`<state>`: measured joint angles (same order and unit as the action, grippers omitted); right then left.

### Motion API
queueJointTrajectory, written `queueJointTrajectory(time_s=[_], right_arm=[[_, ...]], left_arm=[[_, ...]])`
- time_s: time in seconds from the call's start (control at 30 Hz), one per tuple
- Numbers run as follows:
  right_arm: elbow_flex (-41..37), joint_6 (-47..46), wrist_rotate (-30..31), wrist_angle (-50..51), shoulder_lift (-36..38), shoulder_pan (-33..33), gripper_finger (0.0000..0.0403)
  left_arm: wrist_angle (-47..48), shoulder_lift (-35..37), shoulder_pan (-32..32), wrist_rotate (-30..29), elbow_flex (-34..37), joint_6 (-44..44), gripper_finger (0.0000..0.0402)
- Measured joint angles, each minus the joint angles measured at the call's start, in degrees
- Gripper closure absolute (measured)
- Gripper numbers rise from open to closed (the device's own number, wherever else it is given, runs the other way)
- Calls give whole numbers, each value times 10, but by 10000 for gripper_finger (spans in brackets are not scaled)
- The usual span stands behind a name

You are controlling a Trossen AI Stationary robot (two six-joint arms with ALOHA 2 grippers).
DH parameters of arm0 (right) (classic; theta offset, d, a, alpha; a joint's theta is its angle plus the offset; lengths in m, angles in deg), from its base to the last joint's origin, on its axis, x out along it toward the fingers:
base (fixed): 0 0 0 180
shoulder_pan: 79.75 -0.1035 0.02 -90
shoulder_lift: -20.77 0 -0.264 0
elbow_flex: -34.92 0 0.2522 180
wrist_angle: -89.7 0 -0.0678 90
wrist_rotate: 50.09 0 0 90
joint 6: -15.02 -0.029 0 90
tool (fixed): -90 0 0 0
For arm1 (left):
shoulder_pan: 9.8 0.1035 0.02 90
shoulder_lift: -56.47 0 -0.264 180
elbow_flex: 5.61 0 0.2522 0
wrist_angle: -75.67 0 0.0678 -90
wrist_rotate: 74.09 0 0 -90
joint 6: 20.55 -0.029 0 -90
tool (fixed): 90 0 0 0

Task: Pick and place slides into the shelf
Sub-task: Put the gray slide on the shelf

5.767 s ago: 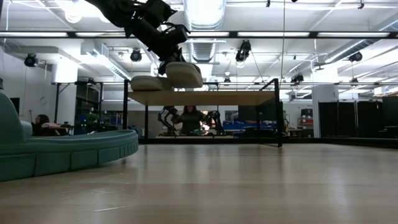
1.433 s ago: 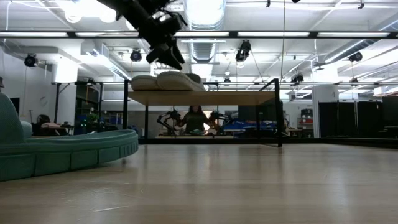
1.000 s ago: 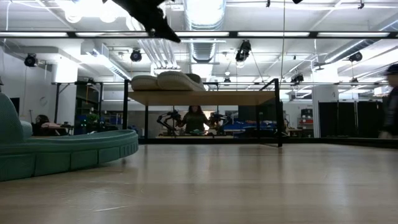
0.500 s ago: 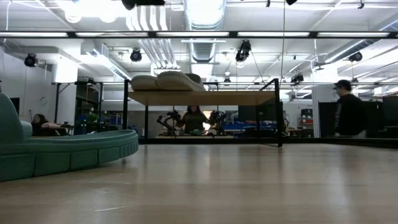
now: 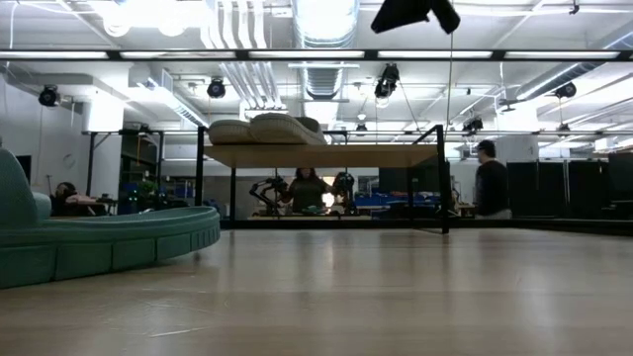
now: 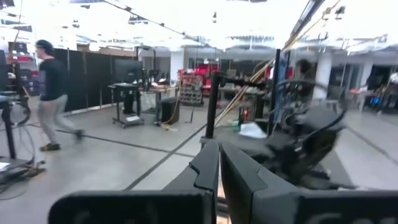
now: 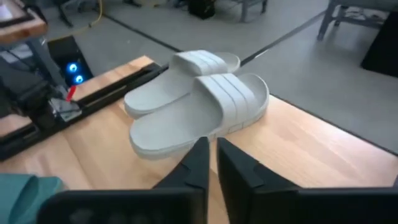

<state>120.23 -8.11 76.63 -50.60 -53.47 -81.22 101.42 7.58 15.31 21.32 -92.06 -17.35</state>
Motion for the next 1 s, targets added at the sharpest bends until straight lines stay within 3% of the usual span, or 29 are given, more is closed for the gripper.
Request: queueJointTrajectory(time_s=[0.13, 0.53, 1.0], right_arm=[[0, 28, -60, -2, 0, 53, 394], [-1, 105, -318, -47, -31, 217, 394], [4, 167, -357, -105, -151, 252, 395]], left_arm=[[1, 15, 0, 1, 7, 10, 401], [6, 16, 0, 2, 11, 40, 402], [5, 3, 0, 2, 12, 54, 402]])
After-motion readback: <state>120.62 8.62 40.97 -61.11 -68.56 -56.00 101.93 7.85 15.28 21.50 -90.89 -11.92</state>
